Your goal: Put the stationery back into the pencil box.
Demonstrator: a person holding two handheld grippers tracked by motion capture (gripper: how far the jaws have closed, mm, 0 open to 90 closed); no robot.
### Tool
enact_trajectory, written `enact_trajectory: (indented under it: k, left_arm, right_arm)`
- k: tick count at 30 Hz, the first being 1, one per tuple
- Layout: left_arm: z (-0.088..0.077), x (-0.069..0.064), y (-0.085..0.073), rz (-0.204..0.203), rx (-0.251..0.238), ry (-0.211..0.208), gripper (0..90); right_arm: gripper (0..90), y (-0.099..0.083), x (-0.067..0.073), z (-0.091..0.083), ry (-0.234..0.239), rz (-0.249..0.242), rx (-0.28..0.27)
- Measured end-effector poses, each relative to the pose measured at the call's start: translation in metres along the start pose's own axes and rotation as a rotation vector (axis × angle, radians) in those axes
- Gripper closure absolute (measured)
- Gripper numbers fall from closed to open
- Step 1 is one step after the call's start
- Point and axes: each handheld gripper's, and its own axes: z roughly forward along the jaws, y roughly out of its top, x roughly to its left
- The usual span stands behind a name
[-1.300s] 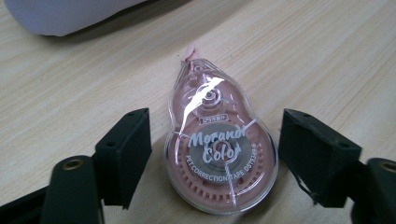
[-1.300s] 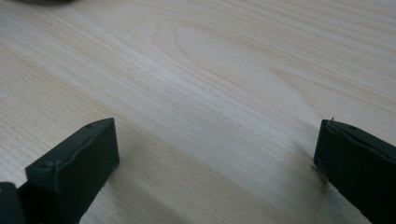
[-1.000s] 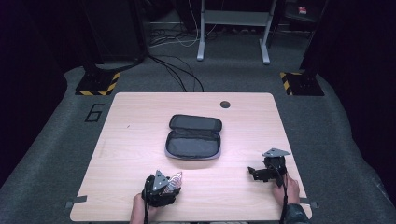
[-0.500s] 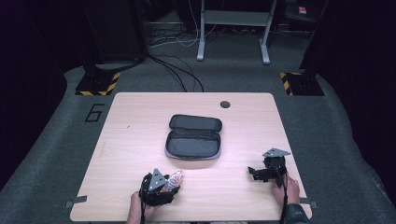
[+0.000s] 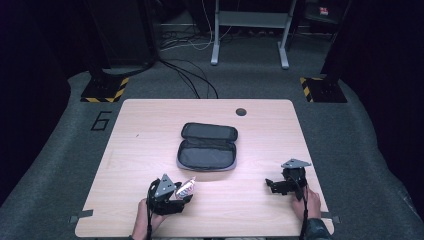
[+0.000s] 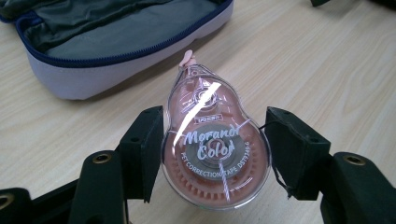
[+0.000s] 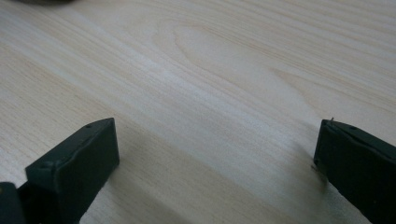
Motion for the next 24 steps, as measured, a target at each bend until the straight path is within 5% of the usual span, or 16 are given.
enact_trajectory:
  k: [24]
  left_arm:
    - [-0.004, 0.024, 0.036, 0.002, -0.024, -0.014, 39.3]
  right_arm:
    - [0.0, 0.000, 0.000, 0.000, 0.000, -0.001, 0.000]
